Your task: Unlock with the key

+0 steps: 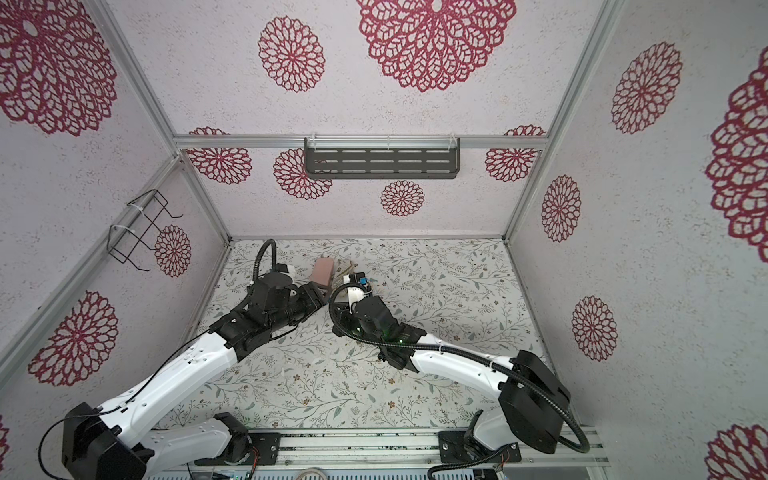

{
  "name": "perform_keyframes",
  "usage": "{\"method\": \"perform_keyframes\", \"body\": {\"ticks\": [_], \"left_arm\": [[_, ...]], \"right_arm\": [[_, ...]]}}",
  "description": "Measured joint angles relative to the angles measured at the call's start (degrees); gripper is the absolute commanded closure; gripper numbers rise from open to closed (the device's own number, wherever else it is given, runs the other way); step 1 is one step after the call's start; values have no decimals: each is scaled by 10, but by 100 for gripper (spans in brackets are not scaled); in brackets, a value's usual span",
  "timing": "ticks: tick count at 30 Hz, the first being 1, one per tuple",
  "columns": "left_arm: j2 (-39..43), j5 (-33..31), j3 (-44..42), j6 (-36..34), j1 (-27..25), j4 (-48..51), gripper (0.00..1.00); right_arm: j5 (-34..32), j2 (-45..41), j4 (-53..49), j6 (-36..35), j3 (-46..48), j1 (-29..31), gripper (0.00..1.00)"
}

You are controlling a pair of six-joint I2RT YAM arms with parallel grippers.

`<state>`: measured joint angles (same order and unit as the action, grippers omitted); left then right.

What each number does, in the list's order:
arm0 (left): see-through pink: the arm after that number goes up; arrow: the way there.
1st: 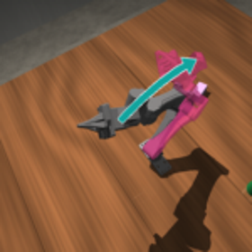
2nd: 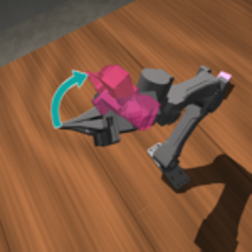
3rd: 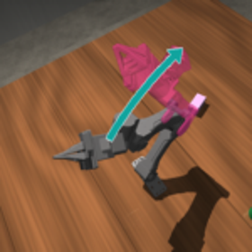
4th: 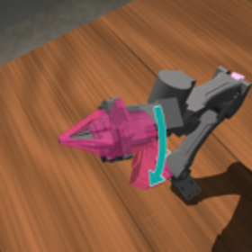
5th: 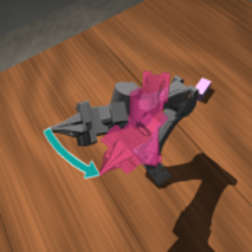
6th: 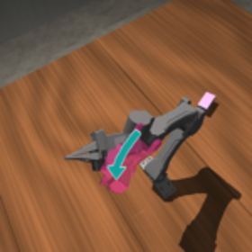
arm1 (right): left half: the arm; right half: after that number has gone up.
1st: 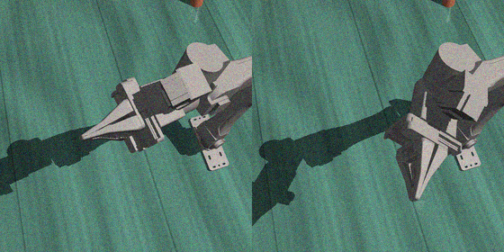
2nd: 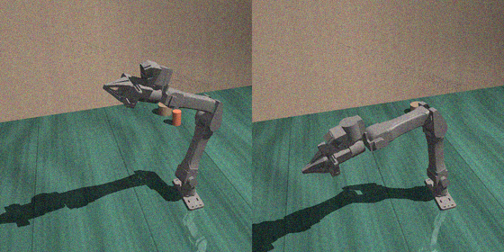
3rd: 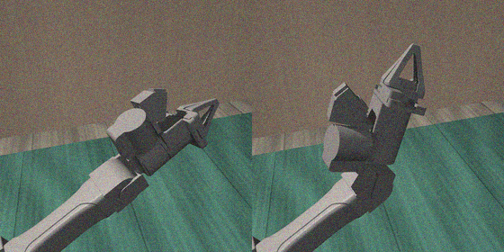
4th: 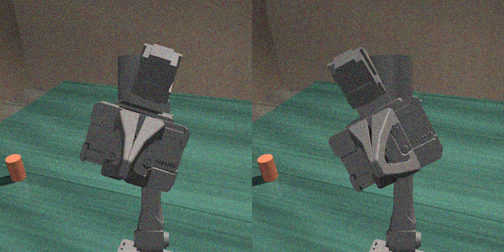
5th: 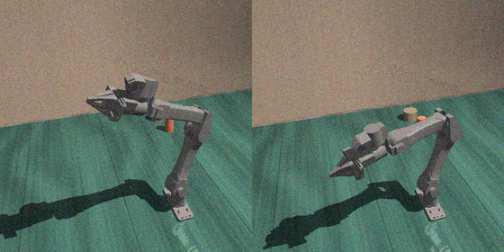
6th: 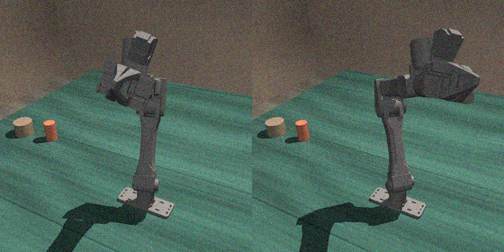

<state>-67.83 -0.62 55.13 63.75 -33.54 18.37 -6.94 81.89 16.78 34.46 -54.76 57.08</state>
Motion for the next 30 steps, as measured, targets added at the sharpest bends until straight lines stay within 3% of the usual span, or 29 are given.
{"method": "perform_keyframes", "body": {"ticks": [15,30], "left_arm": [[-9,12,-12,52,0,-53,61],[-18,14,-31,101,-8,-88,62]], "right_arm": [[-19,0,-19,-35,-11,2,100],[-50,0,-41,-64,-21,9,100]]}}
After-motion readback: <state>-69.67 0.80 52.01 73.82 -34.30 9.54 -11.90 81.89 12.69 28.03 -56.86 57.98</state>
